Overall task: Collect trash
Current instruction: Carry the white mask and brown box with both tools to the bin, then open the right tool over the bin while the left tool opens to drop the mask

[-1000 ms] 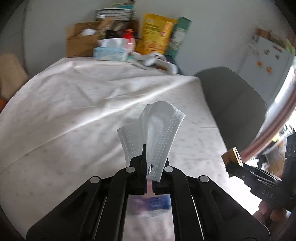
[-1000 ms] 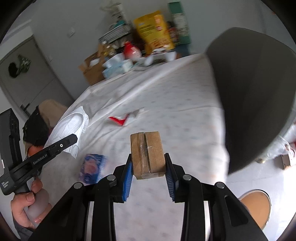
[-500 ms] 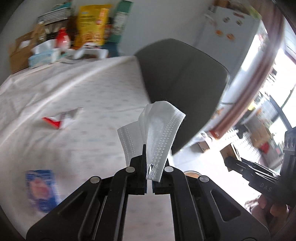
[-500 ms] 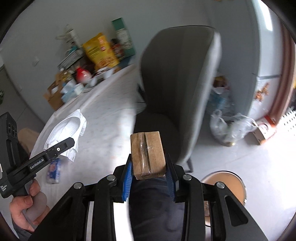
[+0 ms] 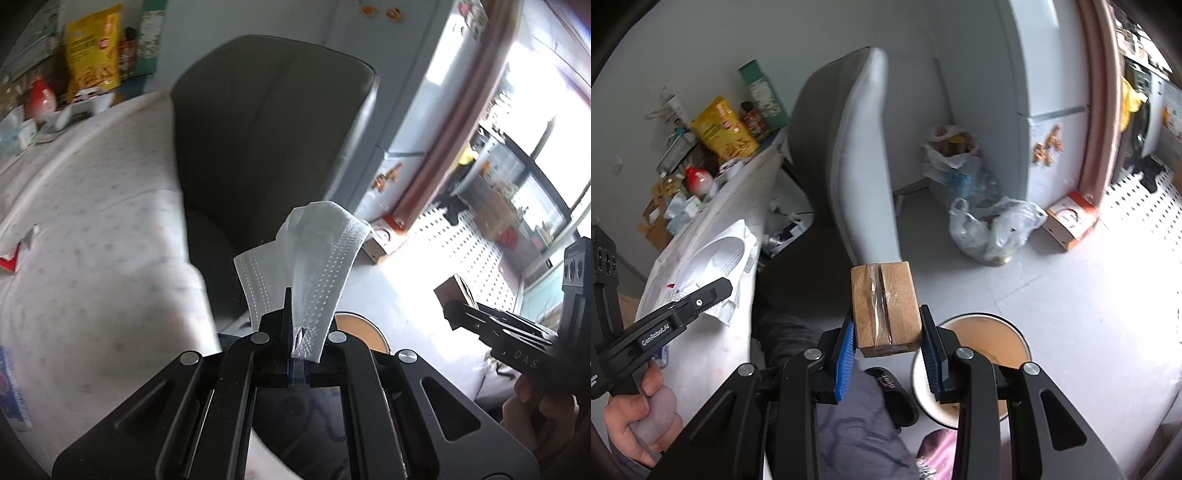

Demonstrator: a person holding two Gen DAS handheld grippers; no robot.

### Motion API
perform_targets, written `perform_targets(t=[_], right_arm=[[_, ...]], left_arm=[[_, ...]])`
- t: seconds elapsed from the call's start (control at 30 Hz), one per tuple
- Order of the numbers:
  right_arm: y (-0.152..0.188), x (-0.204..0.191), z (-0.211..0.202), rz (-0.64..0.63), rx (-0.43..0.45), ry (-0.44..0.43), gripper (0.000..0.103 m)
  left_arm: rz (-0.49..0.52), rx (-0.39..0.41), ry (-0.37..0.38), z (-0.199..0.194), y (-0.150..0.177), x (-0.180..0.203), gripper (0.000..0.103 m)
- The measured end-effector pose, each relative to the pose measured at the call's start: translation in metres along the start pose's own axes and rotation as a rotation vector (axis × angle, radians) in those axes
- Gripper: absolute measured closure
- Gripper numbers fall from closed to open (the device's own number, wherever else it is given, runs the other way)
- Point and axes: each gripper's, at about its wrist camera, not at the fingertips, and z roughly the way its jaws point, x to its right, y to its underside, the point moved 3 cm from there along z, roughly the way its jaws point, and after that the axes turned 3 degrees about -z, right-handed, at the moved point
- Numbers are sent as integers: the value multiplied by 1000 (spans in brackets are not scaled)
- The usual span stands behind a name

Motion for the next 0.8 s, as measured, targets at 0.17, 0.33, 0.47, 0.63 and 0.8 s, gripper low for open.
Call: perform_targets(t=[0.17,0.33,0.47,0.63,0.8], right_arm=[[8,34,1,66,-4,14,69],[14,61,-1,122,9,5,43],[18,82,-5,166,13,20,43],[21,107,-20,214,46,49,37],[24,120,-37,208,64,82,32]], left_arm=[[43,-34,15,12,4,26,99],[81,-57,21,18,8,45,99],[103,-85,28,28,11,59,99],[139,-112,37,40,14,77,99],[176,-148,60,54,20,99,99]])
